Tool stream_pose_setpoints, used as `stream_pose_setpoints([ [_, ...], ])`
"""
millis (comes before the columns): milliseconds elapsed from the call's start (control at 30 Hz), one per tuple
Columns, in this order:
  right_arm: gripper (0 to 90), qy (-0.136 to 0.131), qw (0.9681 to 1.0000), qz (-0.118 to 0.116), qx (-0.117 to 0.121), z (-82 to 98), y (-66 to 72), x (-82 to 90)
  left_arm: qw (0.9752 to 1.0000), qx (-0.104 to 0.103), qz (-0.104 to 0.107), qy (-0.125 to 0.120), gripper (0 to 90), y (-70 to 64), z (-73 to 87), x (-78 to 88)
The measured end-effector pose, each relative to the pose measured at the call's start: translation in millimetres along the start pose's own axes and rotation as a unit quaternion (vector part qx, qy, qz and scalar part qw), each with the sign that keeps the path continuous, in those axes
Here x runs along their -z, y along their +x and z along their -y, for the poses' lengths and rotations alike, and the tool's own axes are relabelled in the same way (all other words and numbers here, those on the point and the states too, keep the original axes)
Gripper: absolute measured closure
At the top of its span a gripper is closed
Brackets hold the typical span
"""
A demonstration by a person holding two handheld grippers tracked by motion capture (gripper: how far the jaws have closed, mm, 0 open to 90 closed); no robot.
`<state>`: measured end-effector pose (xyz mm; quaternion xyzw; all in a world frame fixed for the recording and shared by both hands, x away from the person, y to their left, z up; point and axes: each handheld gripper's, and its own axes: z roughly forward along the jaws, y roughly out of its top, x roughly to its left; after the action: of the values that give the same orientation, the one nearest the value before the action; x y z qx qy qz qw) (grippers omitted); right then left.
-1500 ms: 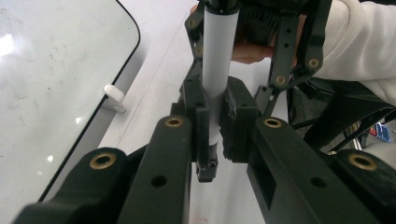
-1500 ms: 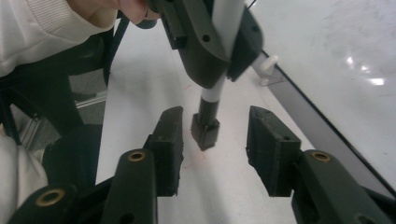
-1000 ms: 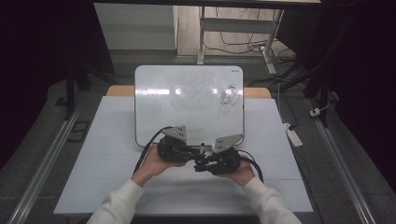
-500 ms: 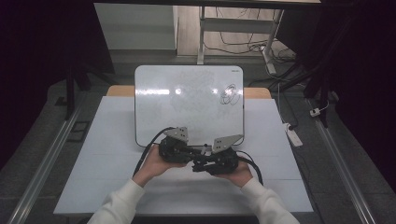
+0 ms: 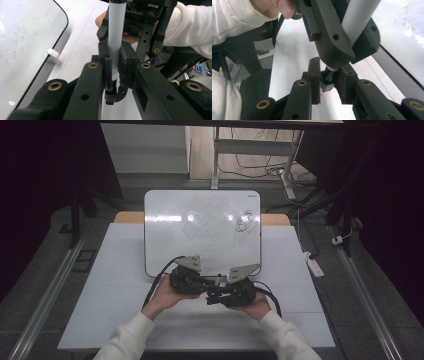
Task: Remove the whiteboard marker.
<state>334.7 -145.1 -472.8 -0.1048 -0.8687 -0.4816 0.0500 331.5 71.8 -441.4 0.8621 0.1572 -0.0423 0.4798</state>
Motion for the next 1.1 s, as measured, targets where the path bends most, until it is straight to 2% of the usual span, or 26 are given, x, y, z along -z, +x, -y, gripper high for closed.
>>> stream_pose_setpoints([
  [200,75.7,0.001,1.0,0.003,-0.004,0.9,-1.0,-0.1,1.0,-0.001,-0.001,-0.001,81.2,0.2,0.4,-1.2],
  [267,76.9,0.0,0.9999,0.011,-0.004,0.8,-1.5,0.8,0.9999,0.003,-0.004,-0.012,78.9,0.0,1.1,0.1],
  [367,77.0,-0.003,0.9996,0.028,0.001,0.4,-2.0,2.9,0.9986,0.007,-0.045,-0.025,58.5,-2.6,3.1,7.8],
  [400,77.0,-0.005,0.9993,0.036,0.001,0.5,-2.6,4.1,0.9986,0.007,-0.045,-0.025,55.8,-2.6,3.1,7.8],
  [433,77.0,-0.009,0.9991,0.042,-0.002,0.3,-3.0,5.8,0.997,0.014,-0.068,-0.036,52.0,-4.4,8.2,17.3],
  [467,77.0,-0.014,0.9988,0.047,-0.002,0.3,-3.9,7.8,0.997,0.014,-0.068,-0.036,48.5,-4.4,8.2,17.3],
  [500,77.0,-0.018,0.9984,0.054,-0.003,0.2,-4.7,9.8,0.9958,0.021,-0.079,-0.04,45.0,-5.3,11.8,22.4],
  [567,77.1,-0.027,0.9972,0.069,-0.003,0.1,-6.5,13.9,0.9928,0.032,-0.108,-0.042,40.3,-7.9,21.2,33.1],
  [600,77.1,-0.032,0.9965,0.077,-0.002,0.1,-7.4,16.0,0.9886,0.044,-0.139,-0.039,38.7,-11.4,33.0,43.4],
  [633,77.0,-0.036,0.9958,0.084,-0.003,-0.1,-8.1,17.9,0.9886,0.044,-0.139,-0.039,37.4,-11.4,33.0,43.4],
  [667,77.1,-0.041,0.9951,0.09,-0.005,-0.2,-8.9,19.5,0.984,0.053,-0.167,-0.033,36.0,-16.0,46.5,53.0],
  [700,77.1,-0.045,0.9944,0.096,-0.006,-0.2,-9.6,21.2,0.984,0.053,-0.167,-0.033,35.0,-16.0,46.5,53.0],
  [733,77.1,-0.045,0.9944,0.096,-0.006,-0.2,-9.6,21.2,0.9815,0.057,-0.18,-0.03,35.0,-18.7,53.6,57.5],
  [800,77.1,-0.056,0.9921,0.112,-0.009,-0.8,-11.7,26.2,0.9768,0.065,-0.203,-0.026,32.2,-24.9,67.9,66.0],
  [833,77.1,-0.056,0.9921,0.112,-0.009,-0.8,-11.7,26.2,0.9747,0.067,-0.212,-0.024,32.2,-28.1,75.1,70.2],
  [967,77.0,-0.082,0.9879,0.13,-0.019,-2.0,-16.3,35.8,0.9647,0.079,-0.25,-0.023,29.2,-39.1,101.3,86.0],
  [1000,77.0,-0.082,0.9879,0.13,-0.019,-2.0,-16.3,35.8,0.9623,0.083,-0.258,-0.024,29.2,-40.7,106.9,89.5],
  [1033,77.1,-0.094,0.9855,0.139,-0.022,-2.9,-18.1,40.2,0.9606,0.087,-0.263,-0.026,28.4,-41.9,112.4,93.0],
  [1067,77.1,-0.094,0.9855,0.139,-0.022,-2.9,-18.1,40.2,0.9591,0.092,-0.266,-0.029,28.4,-42.6,117.5,95.8],
  [1100,77.1,-0.1,0.984,0.146,-0.023,-3.5,-18.6,42.7,0.9576,0.096,-0.27,-0.03,28.2,-43.0,122.3,98.4],
])
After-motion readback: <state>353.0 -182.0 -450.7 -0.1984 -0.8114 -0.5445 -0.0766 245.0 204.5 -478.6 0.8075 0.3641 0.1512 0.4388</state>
